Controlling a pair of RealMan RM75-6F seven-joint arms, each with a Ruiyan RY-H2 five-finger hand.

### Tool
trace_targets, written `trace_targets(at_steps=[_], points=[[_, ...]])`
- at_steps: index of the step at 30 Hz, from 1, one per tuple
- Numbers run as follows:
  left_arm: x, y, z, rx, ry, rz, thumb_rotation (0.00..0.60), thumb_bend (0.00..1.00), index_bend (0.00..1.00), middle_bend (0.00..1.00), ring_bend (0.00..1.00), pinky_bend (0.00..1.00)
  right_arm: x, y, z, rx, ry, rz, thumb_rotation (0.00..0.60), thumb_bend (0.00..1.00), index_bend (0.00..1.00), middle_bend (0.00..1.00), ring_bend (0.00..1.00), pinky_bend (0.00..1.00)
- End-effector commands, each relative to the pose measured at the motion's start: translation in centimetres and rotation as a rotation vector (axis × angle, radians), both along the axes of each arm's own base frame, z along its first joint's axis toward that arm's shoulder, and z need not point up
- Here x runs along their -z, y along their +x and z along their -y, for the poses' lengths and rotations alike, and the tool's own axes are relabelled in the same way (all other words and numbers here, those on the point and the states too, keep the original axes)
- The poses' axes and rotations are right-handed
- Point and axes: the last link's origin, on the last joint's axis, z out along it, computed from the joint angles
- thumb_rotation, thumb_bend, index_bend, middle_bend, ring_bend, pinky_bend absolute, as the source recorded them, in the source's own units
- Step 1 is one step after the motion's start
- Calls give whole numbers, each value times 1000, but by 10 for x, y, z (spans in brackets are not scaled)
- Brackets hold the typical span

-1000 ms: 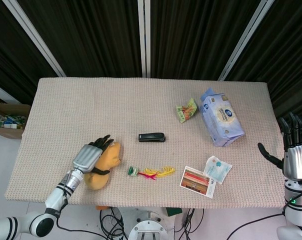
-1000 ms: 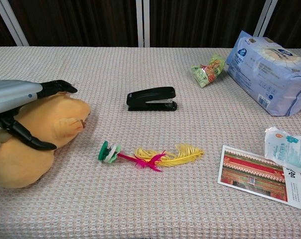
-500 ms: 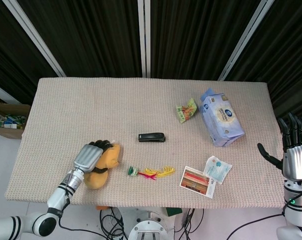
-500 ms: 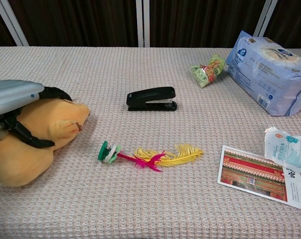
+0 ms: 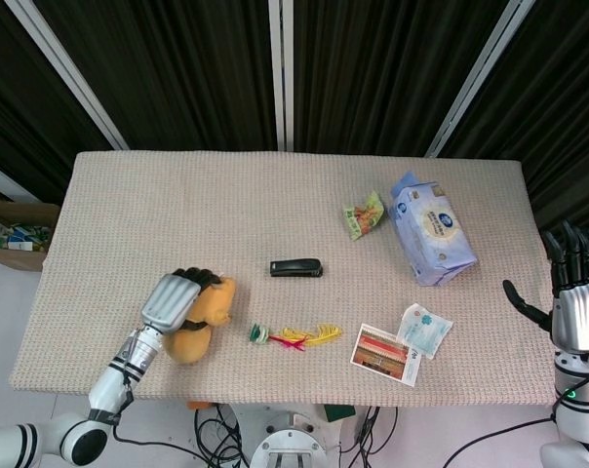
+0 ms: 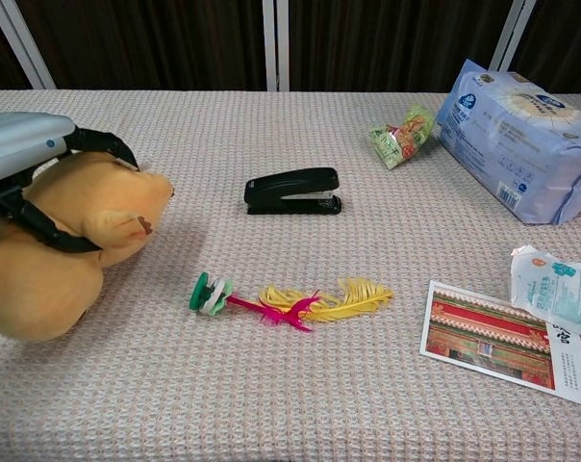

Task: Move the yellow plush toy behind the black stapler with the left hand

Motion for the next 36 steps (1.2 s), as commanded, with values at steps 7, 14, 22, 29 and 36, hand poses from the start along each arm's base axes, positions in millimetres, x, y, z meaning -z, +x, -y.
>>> trace_targets(at_steps=[7,14,22,29,36], points=[[-56,47,-42,138,181,178,600,433,767,868,854,1000,-6,2,-4,-20,-20,1,600,221,0,0,0,5],[-66,105,-120,176,221,226,600,433,756,861,852,1000,-6,5,-6,-24,-15,-14,600,224,0,0,0,5],[-13,164,-174,182,146,281,600,433,757,861,850,1000,-8,7,-4,-12,-19,-8,600,223,0,0,0,5],[47,176,-199,150,66,227,600,431,759,862,851,1000,-9,8,-3,-13,-19,-6,600,224,0,0,0,5],[87,162,-206,73,32,155,600,430,760,863,852,1000,-11,3,-4,-3,-20,0,600,223,0,0,0,5]])
